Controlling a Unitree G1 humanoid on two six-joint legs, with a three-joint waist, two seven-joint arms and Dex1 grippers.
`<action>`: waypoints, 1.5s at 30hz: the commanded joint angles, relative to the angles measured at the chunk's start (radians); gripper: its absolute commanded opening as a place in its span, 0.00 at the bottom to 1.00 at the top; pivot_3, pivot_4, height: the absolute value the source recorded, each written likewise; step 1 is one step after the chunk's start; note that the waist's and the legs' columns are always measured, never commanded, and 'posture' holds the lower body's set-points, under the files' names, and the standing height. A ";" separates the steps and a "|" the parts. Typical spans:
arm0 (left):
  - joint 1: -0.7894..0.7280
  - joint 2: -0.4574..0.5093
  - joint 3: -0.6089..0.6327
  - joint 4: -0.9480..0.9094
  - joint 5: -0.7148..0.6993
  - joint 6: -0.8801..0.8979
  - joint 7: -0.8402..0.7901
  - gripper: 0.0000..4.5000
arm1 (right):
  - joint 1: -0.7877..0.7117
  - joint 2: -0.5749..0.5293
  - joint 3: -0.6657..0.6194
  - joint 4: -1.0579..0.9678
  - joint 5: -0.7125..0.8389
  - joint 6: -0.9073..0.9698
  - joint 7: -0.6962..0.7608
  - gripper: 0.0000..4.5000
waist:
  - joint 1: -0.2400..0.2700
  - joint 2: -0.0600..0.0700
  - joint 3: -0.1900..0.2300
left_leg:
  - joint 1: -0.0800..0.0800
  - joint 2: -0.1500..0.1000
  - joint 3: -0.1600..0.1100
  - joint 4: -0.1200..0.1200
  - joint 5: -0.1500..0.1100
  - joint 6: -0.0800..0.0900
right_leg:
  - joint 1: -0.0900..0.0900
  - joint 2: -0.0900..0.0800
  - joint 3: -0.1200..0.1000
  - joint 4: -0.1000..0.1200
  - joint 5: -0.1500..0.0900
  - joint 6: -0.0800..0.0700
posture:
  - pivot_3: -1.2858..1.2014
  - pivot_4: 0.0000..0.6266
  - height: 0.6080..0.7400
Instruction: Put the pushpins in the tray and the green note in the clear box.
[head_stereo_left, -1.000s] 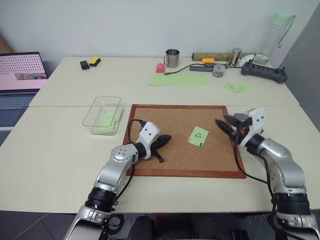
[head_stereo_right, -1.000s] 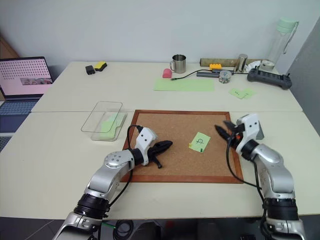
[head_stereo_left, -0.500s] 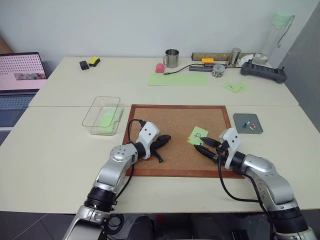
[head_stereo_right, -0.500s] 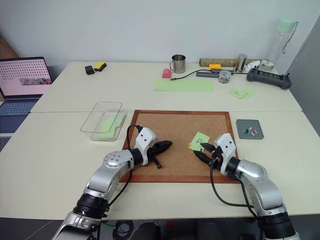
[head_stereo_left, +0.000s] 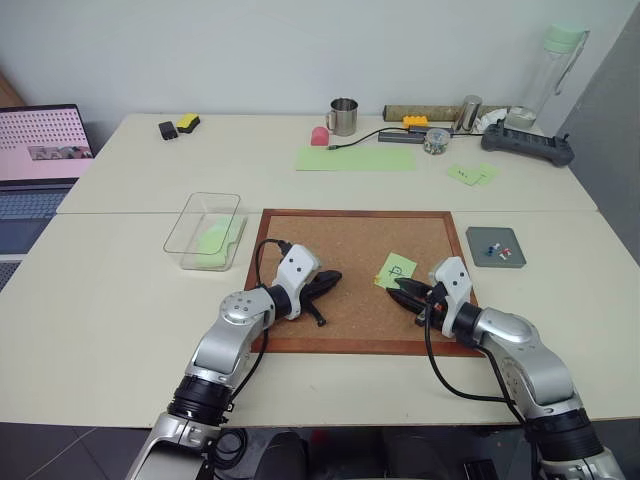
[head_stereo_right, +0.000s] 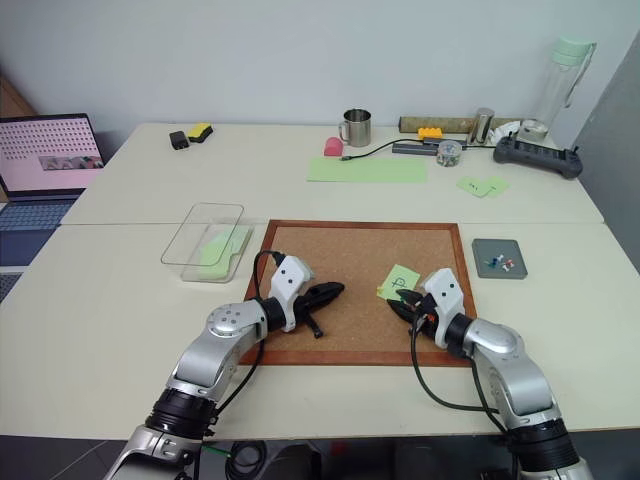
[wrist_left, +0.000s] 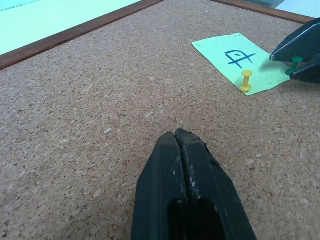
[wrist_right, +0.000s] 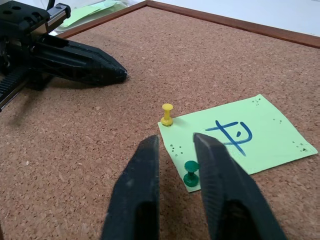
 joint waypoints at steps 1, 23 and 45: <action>0.029 0.006 -0.031 0.014 0.014 0.029 -0.014 0.00 | -0.010 0.008 -0.012 -0.017 0.005 -0.025 -0.001 0.03 | 0.000 0.000 0.000 | 0.000 0.000 0.000 0.000 0.000 0.000 | 0.000 0.000 0.000 0.000 0.000 0.000 | 0.52 0.24 1.00; 0.029 0.007 -0.027 0.018 0.011 0.033 -0.015 0.00 | -0.014 0.033 -0.155 -0.136 0.161 0.027 -0.039 0.01 | 0.000 0.000 0.000 | 0.000 0.000 0.000 0.000 0.000 0.000 | 0.000 0.000 0.000 0.000 0.000 0.000 | 0.52 0.24 1.00; 0.042 0.007 -0.020 -0.005 0.009 0.047 -0.008 0.00 | -0.338 -0.076 -0.412 0.524 0.025 -0.056 -0.323 0.18 | -0.001 0.000 0.000 | 0.000 0.000 0.002 0.000 0.000 0.000 | 0.000 0.000 0.002 0.000 0.000 0.000 | 0.52 0.24 1.00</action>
